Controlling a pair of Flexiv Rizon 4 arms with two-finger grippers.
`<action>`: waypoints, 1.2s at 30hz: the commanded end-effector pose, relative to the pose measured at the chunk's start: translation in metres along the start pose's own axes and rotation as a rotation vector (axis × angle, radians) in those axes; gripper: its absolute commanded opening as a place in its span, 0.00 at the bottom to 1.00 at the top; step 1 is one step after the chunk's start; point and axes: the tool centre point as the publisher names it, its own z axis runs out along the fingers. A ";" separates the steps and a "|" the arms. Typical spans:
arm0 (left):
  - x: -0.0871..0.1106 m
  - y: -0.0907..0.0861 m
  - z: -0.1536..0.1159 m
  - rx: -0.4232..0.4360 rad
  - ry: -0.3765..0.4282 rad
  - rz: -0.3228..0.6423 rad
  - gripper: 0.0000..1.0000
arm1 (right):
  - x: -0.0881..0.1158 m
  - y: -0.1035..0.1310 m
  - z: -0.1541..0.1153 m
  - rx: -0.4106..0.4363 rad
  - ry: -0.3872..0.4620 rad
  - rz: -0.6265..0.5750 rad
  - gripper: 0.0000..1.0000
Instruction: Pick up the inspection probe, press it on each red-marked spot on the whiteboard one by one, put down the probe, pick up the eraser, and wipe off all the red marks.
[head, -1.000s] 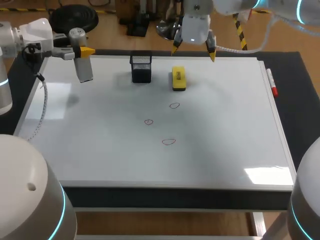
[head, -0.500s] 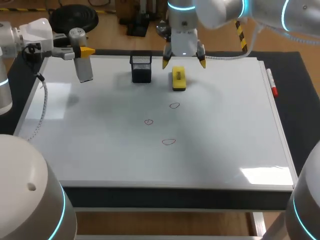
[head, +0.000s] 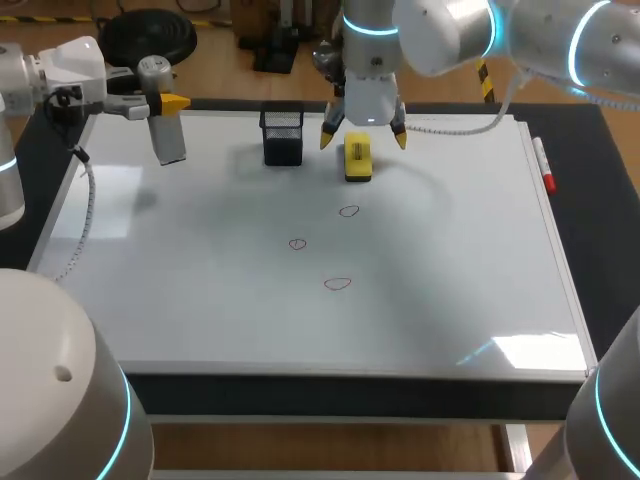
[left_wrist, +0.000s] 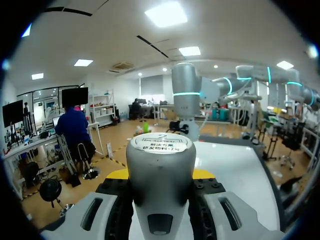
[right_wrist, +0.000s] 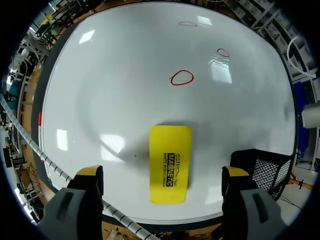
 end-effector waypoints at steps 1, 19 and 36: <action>0.001 0.000 0.000 0.003 -0.004 0.002 0.00 | 0.001 -0.001 0.003 -0.003 -0.004 -0.006 1.00; 0.001 0.000 0.000 0.003 -0.004 0.002 0.00 | -0.004 0.001 0.009 -0.027 -0.012 -0.025 0.74; 0.001 0.000 0.000 0.003 -0.004 0.002 0.00 | 0.029 0.003 -0.022 0.016 -0.027 0.157 0.00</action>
